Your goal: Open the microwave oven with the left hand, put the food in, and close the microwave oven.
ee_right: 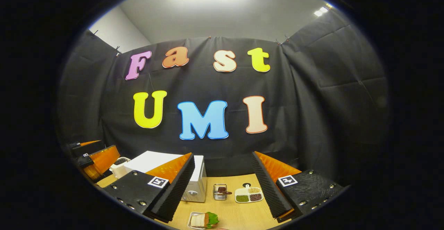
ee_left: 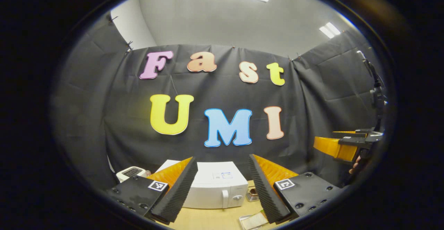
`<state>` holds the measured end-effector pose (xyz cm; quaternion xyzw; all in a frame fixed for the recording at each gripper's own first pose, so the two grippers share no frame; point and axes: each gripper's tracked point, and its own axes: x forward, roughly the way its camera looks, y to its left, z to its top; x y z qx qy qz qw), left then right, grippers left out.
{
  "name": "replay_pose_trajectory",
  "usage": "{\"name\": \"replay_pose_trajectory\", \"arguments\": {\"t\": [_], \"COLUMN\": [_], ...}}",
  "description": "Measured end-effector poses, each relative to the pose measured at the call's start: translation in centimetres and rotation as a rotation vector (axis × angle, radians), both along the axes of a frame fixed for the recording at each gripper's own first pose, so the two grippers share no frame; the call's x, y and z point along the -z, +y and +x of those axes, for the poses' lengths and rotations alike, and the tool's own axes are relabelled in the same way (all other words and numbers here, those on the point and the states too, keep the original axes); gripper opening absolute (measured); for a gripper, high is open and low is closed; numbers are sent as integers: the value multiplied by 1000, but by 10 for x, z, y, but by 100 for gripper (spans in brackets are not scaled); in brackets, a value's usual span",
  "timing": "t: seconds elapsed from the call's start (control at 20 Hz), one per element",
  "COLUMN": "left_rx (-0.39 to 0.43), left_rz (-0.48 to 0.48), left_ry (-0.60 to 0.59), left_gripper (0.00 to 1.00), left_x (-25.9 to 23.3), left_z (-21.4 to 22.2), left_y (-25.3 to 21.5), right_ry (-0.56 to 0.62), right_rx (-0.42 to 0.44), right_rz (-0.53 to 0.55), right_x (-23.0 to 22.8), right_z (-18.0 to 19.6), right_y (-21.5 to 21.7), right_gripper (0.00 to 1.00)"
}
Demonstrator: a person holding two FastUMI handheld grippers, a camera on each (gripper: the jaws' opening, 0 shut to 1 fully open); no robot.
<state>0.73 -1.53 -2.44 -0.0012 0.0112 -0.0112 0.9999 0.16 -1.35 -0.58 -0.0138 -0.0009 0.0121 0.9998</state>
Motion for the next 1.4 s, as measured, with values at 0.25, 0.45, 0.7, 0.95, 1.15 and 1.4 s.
{"name": "replay_pose_trajectory", "arguments": {"t": [0.25,0.45,0.7,0.95,1.15,1.4], "left_rx": [40,64,81,41,7,7], "left_rz": [-28,-36,-56,-93,-97,-65], "left_ry": [43,125,269,424,523,596], "left_gripper": [94,96,97,94,96,65], "left_x": [43,102,195,284,332,370], "left_z": [23,51,90,120,144,158], "left_y": [-18,-28,-37,-32,-24,-22], "right_ry": [28,44,94,118,142,169], "right_rx": [34,77,124,138,159,183], "right_rz": [6,-32,-48,-40,-52,-51], "right_x": [16,30,52,61,72,81], "right_z": [-1,-4,-3,2,7,7], "right_y": [-15,-36,-58,-70,-84,-92], "right_gripper": [99,99,97,99,99,99]}}
